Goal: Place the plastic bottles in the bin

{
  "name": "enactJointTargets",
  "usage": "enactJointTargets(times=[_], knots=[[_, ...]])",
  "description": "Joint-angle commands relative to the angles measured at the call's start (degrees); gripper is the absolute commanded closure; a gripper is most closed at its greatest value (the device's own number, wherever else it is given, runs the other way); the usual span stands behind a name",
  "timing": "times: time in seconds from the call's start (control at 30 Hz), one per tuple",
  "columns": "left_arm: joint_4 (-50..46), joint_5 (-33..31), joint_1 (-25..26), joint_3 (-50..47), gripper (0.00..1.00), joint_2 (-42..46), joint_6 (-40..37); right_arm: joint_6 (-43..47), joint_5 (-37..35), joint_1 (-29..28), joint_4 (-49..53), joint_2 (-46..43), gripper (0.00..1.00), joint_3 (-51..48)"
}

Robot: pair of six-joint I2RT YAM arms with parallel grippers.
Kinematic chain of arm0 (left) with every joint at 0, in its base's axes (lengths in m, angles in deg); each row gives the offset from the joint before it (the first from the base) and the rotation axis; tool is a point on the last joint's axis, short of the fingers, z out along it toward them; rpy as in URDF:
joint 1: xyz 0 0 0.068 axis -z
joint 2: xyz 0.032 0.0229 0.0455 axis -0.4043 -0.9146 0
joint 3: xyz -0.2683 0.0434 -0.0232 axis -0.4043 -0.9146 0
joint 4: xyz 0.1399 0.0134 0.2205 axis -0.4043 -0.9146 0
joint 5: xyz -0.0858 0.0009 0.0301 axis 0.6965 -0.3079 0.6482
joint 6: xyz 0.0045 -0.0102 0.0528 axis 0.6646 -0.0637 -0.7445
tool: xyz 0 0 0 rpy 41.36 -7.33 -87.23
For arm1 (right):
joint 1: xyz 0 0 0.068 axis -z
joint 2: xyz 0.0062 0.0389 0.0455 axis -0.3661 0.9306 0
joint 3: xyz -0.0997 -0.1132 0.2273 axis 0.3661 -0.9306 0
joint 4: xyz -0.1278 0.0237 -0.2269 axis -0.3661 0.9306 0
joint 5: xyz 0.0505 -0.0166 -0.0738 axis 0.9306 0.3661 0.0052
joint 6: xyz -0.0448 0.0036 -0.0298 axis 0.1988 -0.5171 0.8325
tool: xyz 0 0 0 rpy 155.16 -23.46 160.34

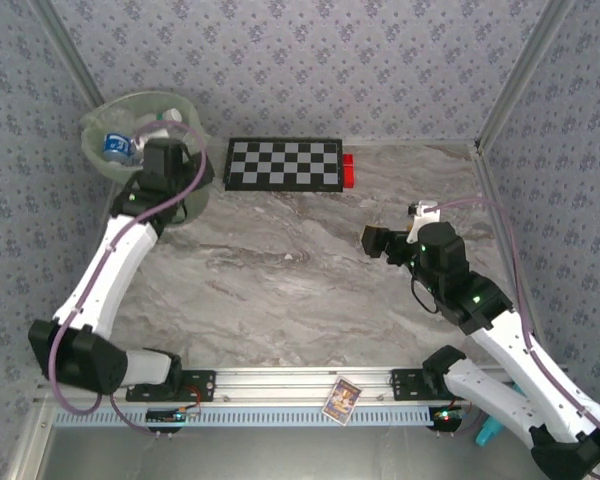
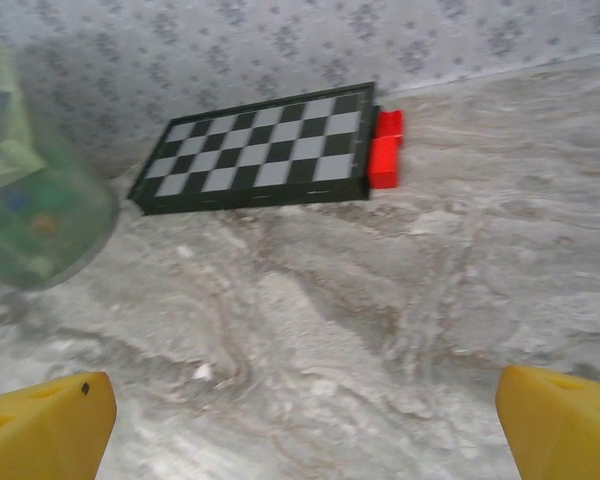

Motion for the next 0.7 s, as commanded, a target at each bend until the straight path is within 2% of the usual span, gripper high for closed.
enactJointTargets(times=[0.0,0.17,0.37,0.43,0.53,0.57,0.67], knots=[[3.7,-3.0,1.0,-8.3,0.0,7.0,2.8,3.6,-6.5,2.4,0.0,1.3,0.01,-2.3],[6.3,-6.0,1.0,-24.1,0.0,14.8,4.3,8.1,-14.6,5.5,-7.4,1.3,0.01,-10.2],[14.5,-12.1,1.0,-36.2,0.0,20.3,4.2,20.1,-16.3,10.3,-19.3,1.4,0.01,-19.8],[19.2,-13.2,1.0,-39.5,0.0,20.4,1.5,24.3,-17.5,11.8,-24.3,1.4,0.01,-23.0],[27.0,-18.6,0.9,-45.0,0.0,19.0,-0.6,26.4,-15.4,16.0,-34.4,2.0,0.0,-29.5],[33.4,-18.6,0.7,-47.7,0.0,18.1,-4.2,25.3,-13.4,18.0,-37.9,2.5,0.01,-31.3],[38.4,-14.2,-2.8,-47.1,0.0,14.6,-8.2,20.8,-9.9,23.3,-44.0,6.4,0.01,-33.7]])
